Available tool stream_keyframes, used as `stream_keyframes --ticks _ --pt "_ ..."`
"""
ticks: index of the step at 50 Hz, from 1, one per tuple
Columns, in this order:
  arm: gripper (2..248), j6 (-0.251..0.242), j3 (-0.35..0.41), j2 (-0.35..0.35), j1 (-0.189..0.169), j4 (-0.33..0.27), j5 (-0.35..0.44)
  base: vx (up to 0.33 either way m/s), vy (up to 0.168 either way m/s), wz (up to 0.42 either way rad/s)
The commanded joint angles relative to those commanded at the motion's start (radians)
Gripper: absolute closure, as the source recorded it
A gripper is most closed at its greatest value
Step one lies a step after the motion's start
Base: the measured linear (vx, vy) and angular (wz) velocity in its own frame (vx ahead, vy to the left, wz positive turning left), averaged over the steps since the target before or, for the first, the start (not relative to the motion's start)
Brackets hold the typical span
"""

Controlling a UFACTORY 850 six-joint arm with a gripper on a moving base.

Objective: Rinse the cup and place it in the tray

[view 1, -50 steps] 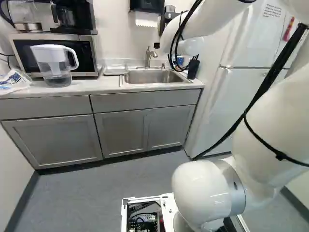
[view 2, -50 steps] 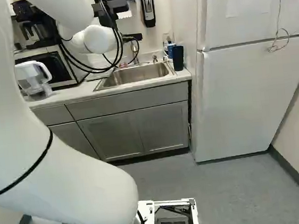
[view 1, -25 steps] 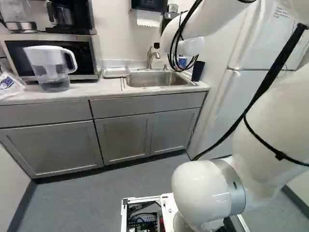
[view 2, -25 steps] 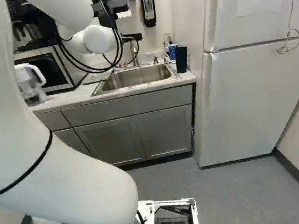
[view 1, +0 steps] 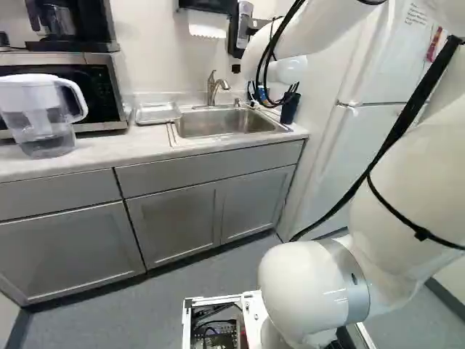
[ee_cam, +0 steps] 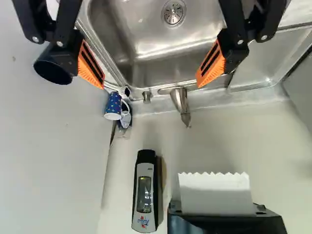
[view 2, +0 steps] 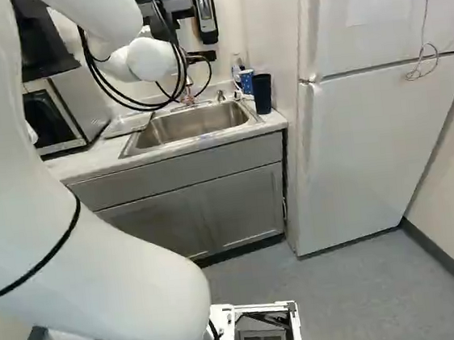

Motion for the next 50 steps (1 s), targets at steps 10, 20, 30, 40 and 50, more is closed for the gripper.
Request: stream_keyframes --ticks 10,20,30,40,50 --pt "3 0.000 0.000 0.000 0.000 0.000 0.000 0.119 0.039 -0.195" --pt "3 0.000 0.000 0.000 0.000 0.000 0.000 0.106 0.062 -0.032" --pt "3 0.000 0.000 0.000 0.000 0.000 0.000 0.110 0.070 -0.024" --pt "3 0.000 0.000 0.000 0.000 0.000 0.000 0.110 0.073 -0.018" --pt "3 0.000 0.000 0.000 0.000 0.000 0.000 0.101 0.069 -0.017"
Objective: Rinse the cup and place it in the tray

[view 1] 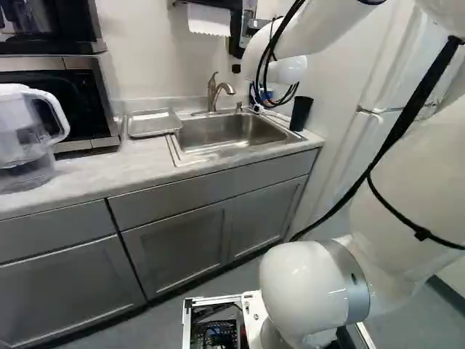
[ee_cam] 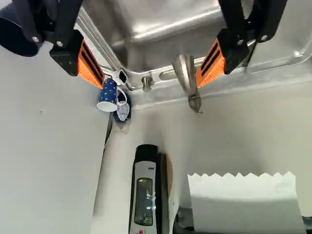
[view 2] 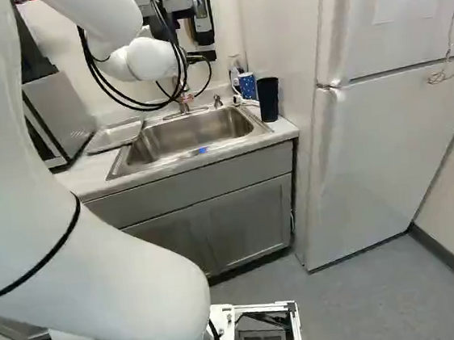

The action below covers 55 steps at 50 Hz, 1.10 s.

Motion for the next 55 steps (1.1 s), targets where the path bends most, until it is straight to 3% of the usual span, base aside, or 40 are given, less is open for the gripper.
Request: stream_keyframes --ticks 26,55 --pt "3 0.000 -0.005 -0.006 0.000 0.000 0.000 0.028 0.021 -0.004" --pt "3 0.000 -0.096 -0.099 -0.002 0.000 -0.012 0.000 0.000 0.000"
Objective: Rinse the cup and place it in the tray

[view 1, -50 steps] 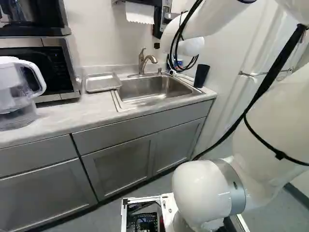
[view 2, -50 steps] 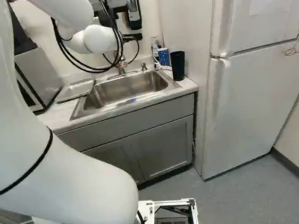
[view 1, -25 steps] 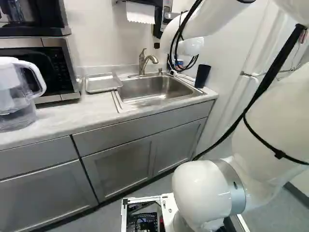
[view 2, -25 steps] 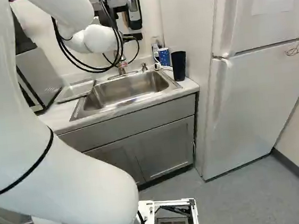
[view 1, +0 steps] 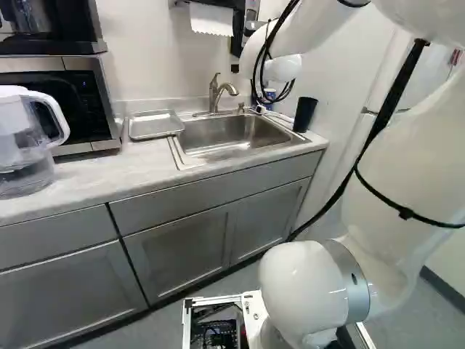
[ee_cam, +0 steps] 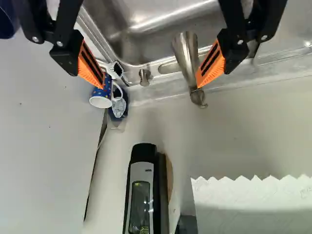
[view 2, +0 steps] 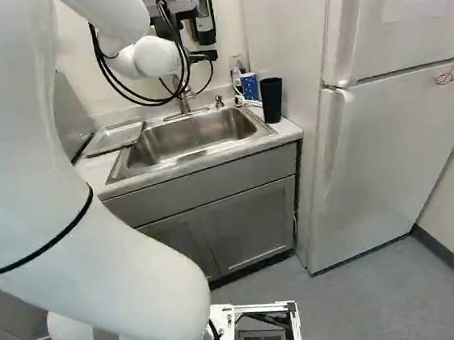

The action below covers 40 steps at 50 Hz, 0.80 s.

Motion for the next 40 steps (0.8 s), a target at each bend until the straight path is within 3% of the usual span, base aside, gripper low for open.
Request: stream_keyframes --ticks 40 --pt "3 0.000 -0.138 -0.135 0.000 0.000 -0.054 0.000 0.000 0.000"
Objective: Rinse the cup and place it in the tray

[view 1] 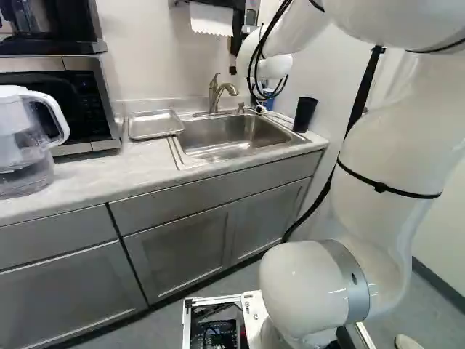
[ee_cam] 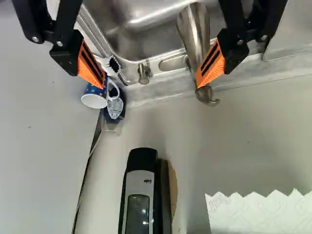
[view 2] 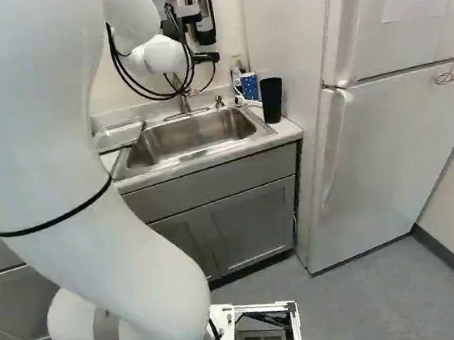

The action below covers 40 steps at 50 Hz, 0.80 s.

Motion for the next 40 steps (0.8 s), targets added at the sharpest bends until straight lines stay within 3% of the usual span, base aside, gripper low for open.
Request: stream_keyframes --ticks 40 --pt "3 0.000 -0.152 -0.139 0.031 0.000 -0.084 0.000 0.000 0.000"
